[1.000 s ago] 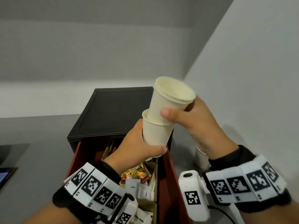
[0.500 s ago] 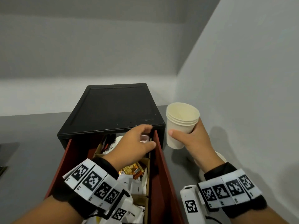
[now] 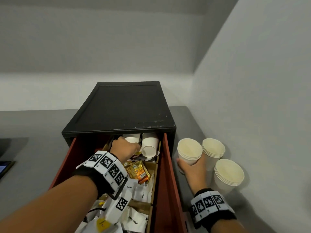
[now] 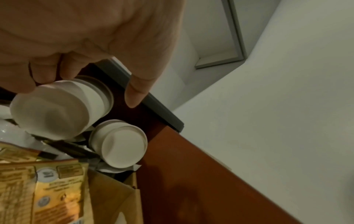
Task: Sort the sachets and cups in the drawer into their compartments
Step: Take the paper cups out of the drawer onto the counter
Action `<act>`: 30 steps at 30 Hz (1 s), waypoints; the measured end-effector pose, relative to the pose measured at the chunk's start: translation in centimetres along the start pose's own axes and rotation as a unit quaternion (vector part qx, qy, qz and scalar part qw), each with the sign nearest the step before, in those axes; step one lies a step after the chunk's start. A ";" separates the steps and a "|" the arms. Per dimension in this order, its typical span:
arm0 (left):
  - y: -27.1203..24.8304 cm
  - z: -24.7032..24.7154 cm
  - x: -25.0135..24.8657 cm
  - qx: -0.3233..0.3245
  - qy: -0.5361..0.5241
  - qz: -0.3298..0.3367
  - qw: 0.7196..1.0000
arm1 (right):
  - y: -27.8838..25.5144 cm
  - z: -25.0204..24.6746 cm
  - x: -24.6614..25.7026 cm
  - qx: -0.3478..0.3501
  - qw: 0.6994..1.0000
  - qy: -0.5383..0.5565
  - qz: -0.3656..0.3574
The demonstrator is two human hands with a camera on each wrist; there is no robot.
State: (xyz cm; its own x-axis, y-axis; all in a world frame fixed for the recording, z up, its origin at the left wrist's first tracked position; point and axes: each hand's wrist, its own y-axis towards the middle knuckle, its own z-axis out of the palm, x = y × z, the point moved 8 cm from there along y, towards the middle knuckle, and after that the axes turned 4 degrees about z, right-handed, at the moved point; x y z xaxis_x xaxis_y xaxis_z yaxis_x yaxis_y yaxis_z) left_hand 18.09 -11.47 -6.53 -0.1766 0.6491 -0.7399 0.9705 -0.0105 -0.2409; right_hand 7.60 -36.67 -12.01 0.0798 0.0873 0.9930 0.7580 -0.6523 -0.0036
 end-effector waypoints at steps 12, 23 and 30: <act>2.7 0.3 -0.2 0.000 0.001 -0.026 1.000 | 1.7 0.2 -5.4 0.042 0.991 -0.105 0.078; 0.7 0.3 1.6 0.074 0.030 -0.051 0.996 | 0.0 0.1 -5.9 0.118 0.973 -0.171 0.101; -3.3 -1.9 3.2 0.131 0.096 -0.039 0.986 | -3.6 -0.9 -6.4 0.230 0.930 -0.244 0.150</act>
State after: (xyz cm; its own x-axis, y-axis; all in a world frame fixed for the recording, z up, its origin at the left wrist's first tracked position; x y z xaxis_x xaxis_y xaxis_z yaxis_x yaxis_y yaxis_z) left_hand 14.68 -7.91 -6.91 -0.1910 0.7879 -0.5855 0.8752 -0.1334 -0.4650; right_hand 3.81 -35.55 -18.27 0.5321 0.3573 0.7676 0.8417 -0.3211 -0.4340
